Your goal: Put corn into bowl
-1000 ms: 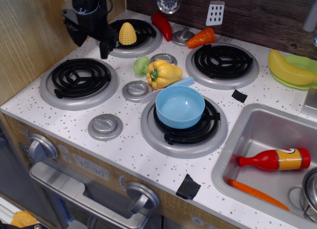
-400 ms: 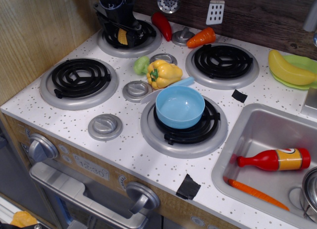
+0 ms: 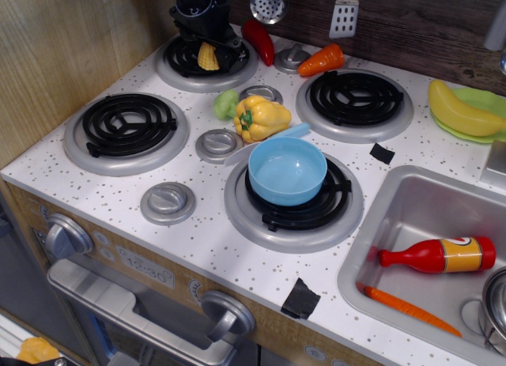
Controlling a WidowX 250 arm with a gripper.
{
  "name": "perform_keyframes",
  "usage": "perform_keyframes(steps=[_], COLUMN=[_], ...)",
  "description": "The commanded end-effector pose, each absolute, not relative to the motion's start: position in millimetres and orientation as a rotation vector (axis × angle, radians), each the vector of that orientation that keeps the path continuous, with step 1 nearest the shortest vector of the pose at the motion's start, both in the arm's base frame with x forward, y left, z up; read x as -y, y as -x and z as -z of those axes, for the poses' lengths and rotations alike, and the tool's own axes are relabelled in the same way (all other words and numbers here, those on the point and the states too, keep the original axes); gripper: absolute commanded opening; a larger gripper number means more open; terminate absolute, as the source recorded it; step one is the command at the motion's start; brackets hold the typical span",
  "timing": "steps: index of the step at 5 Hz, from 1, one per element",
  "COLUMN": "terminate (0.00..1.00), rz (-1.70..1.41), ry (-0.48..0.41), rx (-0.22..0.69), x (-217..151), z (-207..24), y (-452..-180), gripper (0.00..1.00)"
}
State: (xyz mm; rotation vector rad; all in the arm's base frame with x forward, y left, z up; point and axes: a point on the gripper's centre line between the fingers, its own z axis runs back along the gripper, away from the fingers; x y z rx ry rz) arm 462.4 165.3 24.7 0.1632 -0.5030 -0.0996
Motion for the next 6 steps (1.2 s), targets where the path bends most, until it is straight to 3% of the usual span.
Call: perform_keyframes(steps=[1, 2, 3, 5, 6], terminate=[0.0, 0.0, 0.0, 0.0, 0.0], rz=[0.04, -0.05, -0.209, -0.405, -0.458], ry=[-0.275, -0.296, -0.238, -0.073, -0.108], rx=[0.488, 0.353, 0.301, 0.236, 0.233], x=[-176.6, -158.3, -124.1, -51.4, -17.8], z=[-88.2, -133.0, -142.7, -107.4, -95.3], y=[-445.3, -414.3, -382.9, -346.3, -334.1], gripper=[0.0, 0.0, 0.0, 0.0, 0.0])
